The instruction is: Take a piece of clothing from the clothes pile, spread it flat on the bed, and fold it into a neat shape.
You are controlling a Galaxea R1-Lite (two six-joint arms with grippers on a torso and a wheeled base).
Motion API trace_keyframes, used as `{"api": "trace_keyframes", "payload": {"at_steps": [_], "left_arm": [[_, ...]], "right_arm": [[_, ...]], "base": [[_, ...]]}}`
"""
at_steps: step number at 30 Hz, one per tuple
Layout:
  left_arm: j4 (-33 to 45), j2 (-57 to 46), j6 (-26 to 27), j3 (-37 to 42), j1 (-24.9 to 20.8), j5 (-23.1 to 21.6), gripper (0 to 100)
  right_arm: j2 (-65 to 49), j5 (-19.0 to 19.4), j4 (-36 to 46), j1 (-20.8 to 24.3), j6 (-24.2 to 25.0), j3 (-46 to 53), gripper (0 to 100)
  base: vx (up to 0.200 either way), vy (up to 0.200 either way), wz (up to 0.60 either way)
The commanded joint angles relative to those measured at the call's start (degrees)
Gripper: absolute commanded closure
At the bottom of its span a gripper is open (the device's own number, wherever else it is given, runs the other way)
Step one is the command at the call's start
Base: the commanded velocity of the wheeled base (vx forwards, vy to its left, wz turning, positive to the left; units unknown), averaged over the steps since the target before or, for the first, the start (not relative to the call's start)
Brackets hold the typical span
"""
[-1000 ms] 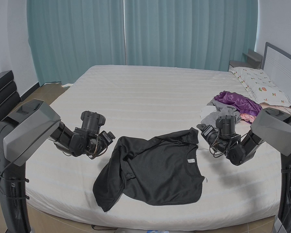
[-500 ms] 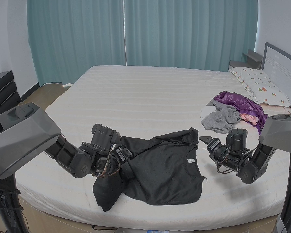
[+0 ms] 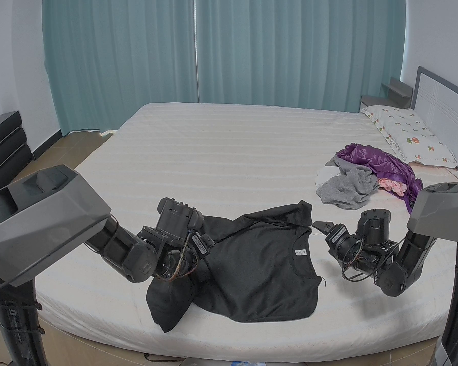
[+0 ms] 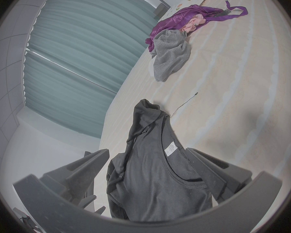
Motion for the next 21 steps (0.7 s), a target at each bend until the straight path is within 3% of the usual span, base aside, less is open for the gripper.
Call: {"api": "trace_keyframes", "payload": {"at_steps": [1,21], "left_arm": [[0.25,3.23,0.03,-1.60,-0.02,1.18,0],[0.34,6.05,0.03,-1.60,-1.69,2.85,0]], "right_arm": [[0.03,-0.02,0.01,0.20,0.00,0.16,0],[0.29,-0.02,0.01,0.20,0.00,0.16,0]], "base": [[0.000,0.000,0.00],[0.000,0.000,0.00]]}}
